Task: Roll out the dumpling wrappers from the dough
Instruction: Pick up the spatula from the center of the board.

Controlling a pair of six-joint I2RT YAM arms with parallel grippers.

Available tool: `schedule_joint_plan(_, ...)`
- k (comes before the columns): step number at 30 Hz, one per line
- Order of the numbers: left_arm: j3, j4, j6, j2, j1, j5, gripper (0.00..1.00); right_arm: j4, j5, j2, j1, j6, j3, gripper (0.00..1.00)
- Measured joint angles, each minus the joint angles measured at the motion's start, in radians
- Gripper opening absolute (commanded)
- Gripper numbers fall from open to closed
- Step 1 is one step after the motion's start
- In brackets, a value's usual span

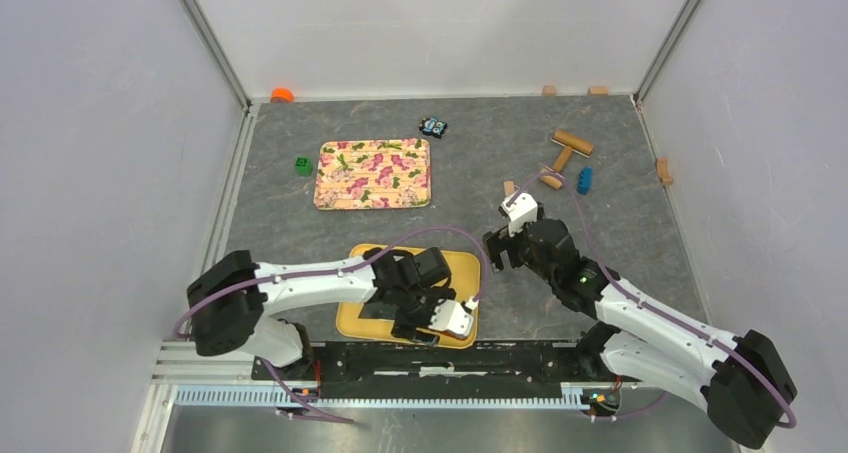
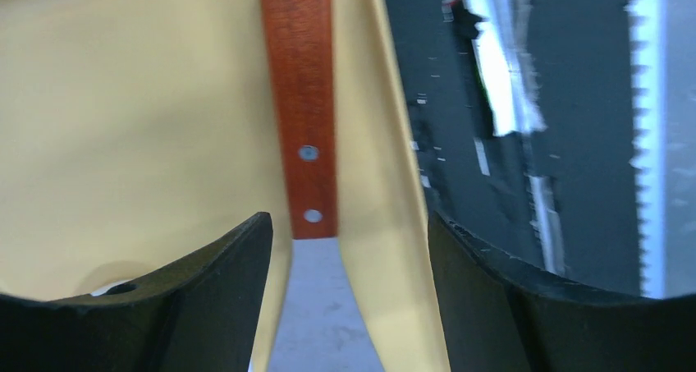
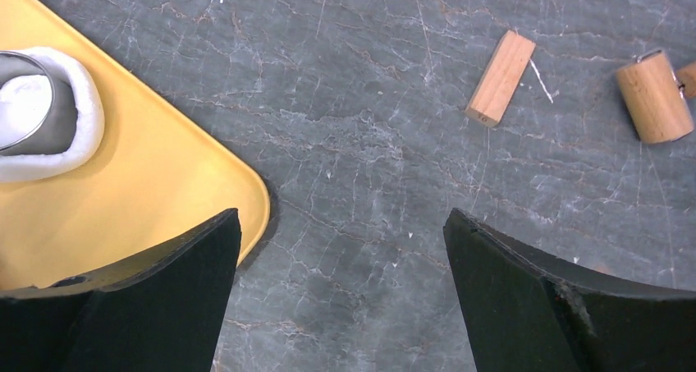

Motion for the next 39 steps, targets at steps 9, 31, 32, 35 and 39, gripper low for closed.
schedule_joint_plan(9,-0.009,0.159,-0.018,0.063,-0.004,-0.101,0.75,0.038,-0.032,-0.068,0.0,0.032,-0.057,0.98)
schedule_joint_plan(31,0.073,0.121,-0.128,0.155,-0.002,-0.121,0.02,0.004,-0.044,-0.039,0.0,0.155,-0.026,0.99)
schedule_joint_plan(32,0.085,0.1,-0.136,0.14,0.015,-0.114,0.02,0.002,-0.057,-0.039,0.0,0.18,-0.017,0.98)
schedule_joint_plan(35,0.157,0.056,-0.186,0.068,0.084,-0.089,0.02,0.008,-0.116,-0.04,0.0,0.254,0.006,0.98)
schedule_joint_plan(39,0.241,0.057,-0.259,-0.012,0.163,-0.061,0.02,0.079,-0.217,-0.042,0.014,0.354,0.01,0.98)
